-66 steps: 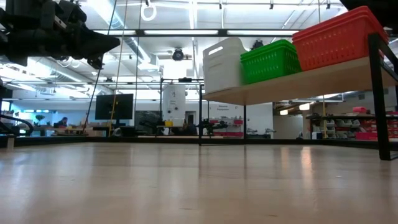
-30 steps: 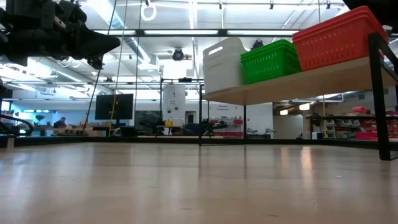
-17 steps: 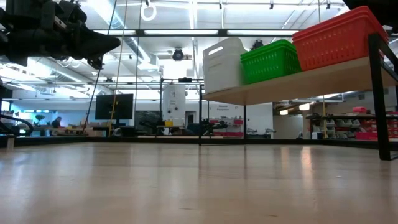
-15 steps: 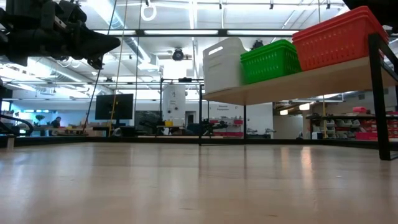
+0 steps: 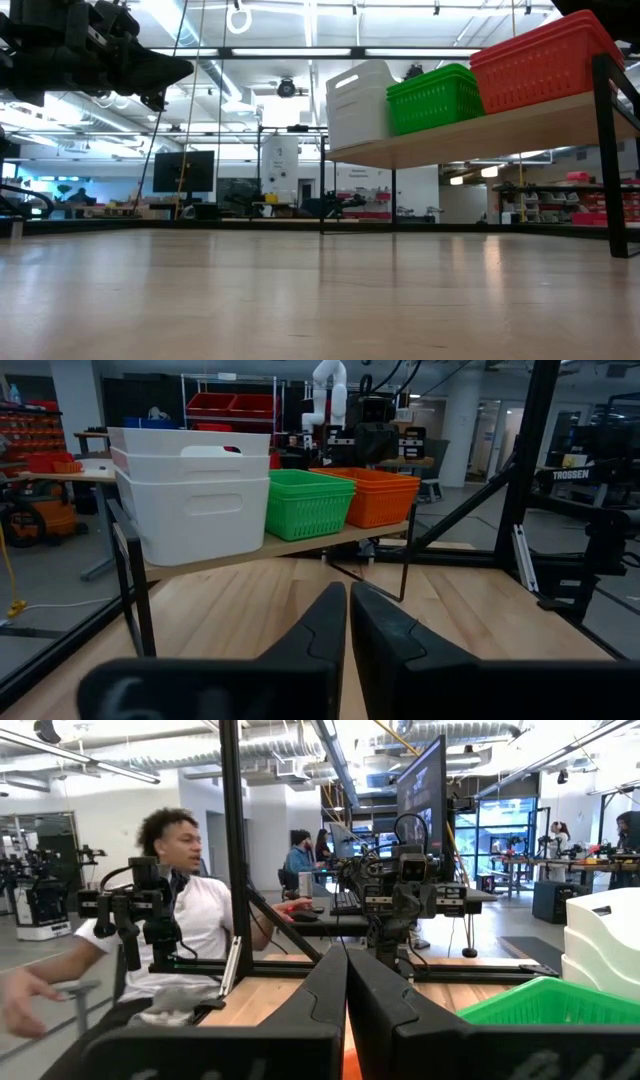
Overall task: Stack baskets on shelf by color
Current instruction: Return to Home Position
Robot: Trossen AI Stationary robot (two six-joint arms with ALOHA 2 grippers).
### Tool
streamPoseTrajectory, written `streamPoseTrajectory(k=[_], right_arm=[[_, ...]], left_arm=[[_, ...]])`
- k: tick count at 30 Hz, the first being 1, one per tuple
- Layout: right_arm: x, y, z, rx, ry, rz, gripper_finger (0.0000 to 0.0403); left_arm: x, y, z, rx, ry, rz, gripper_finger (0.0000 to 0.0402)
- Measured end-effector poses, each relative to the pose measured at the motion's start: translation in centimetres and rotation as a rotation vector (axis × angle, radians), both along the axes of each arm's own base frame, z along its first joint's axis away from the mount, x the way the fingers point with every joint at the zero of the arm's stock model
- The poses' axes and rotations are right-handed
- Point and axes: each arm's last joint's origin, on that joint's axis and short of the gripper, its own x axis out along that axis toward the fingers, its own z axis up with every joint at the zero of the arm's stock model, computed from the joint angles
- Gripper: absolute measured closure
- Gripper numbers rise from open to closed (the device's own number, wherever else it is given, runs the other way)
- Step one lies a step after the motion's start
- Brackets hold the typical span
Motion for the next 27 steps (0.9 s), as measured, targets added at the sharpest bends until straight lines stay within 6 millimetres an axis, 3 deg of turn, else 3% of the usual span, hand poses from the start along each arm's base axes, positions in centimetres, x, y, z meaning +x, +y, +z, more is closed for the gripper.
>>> streamPoseTrajectory(k=[27], right_arm=[[-0.01,-0.03,0.16,0.006,-0.012,-0.008,0.0385]], left_arm=[[0.01,0.05,0.01,-0.007,-0.002,0.023,0.0366]])
